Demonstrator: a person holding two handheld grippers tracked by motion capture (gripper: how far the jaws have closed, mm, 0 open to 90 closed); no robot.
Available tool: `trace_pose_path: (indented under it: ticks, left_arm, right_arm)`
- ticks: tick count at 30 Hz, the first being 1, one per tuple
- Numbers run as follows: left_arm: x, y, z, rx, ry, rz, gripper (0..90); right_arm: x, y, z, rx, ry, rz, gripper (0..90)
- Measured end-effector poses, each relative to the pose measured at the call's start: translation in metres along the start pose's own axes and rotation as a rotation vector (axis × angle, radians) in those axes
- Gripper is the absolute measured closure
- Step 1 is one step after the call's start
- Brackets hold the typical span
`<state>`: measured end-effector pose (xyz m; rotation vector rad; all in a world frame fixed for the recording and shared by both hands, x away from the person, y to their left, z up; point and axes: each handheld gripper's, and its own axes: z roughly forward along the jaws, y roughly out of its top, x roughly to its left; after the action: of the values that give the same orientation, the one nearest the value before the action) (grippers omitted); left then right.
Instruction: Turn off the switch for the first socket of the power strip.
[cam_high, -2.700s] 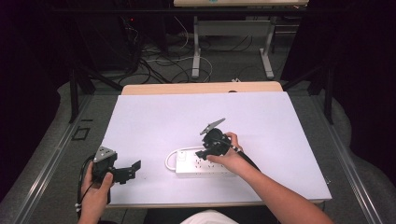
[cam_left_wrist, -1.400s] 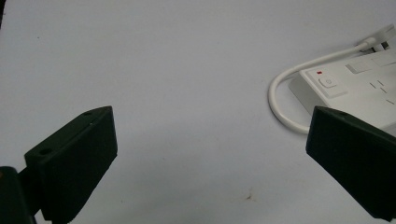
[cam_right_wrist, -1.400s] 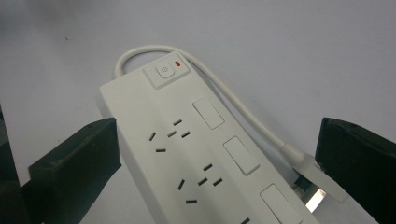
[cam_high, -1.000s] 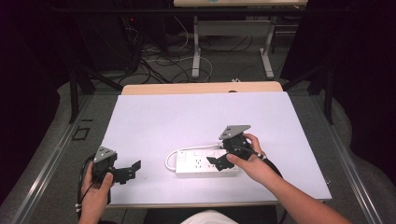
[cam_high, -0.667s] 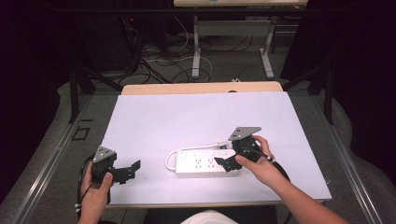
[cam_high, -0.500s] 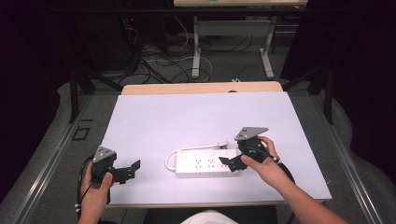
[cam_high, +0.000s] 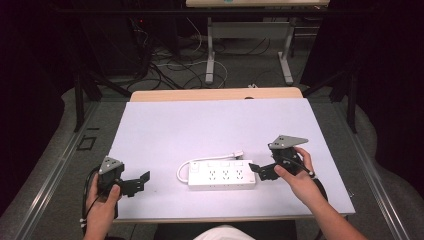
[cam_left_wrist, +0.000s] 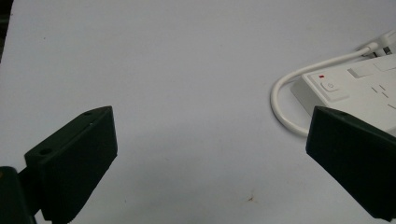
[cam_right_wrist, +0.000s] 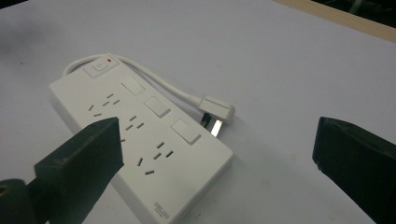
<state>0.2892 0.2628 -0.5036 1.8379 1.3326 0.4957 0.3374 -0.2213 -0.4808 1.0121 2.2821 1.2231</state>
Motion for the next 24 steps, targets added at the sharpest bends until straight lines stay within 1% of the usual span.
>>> trace_pose_path:
  ticks: [3,4,8,9,11,13,16,17,21,22,23,24]
  left_arm:
    - [0.0,0.0,0.0,-0.004,0.002,-0.006,1.8]
    - [0.001,0.0,0.0,0.0,0.006,0.0,1.8]
    - [0.0,0.0,0.0,-0.003,0.002,-0.005,1.8]
    - [0.001,0.0,0.0,0.001,0.007,0.001,1.8]
    - [0.001,0.0,-0.001,0.001,0.007,-0.002,1.8]
    - [0.001,0.0,-0.001,0.001,0.007,-0.002,1.8]
    - [0.001,0.0,0.0,0.002,0.008,-0.002,1.8]
    - [0.001,0.0,0.0,0.003,0.008,-0.001,1.8]
    - [0.001,0.0,0.0,0.002,0.009,-0.001,1.8]
    - [0.001,0.0,0.0,0.002,0.009,-0.002,1.8]
    - [0.001,0.0,0.0,0.002,0.009,-0.001,1.8]
    - [0.001,0.0,0.0,0.002,0.009,-0.002,1.8]
  right_arm:
    - [-0.006,-0.003,-0.005,-0.01,-0.017,0.019,1.1]
    - [-0.008,-0.004,-0.007,-0.014,-0.025,0.026,1.1]
    - [-0.015,-0.009,-0.013,-0.022,-0.05,0.043,1.0]
    - [-0.018,-0.011,-0.014,-0.024,-0.055,0.042,1.1]
    - [-0.021,-0.014,-0.018,-0.029,-0.072,0.058,1.1]
    - [-0.025,-0.018,-0.021,-0.035,-0.079,0.077,1.1]
    - [-0.032,-0.023,-0.025,-0.04,-0.099,0.091,1.1]
    - [-0.033,-0.025,-0.026,-0.039,-0.108,0.103,1.1]
    - [-0.041,-0.034,-0.029,-0.041,-0.151,0.123,1.1]
    - [-0.043,-0.037,-0.029,-0.041,-0.151,0.125,1.1]
    - [-0.045,-0.039,-0.03,-0.038,-0.16,0.14,1.1]
    - [-0.047,-0.041,-0.031,-0.04,-0.168,0.144,1.1]
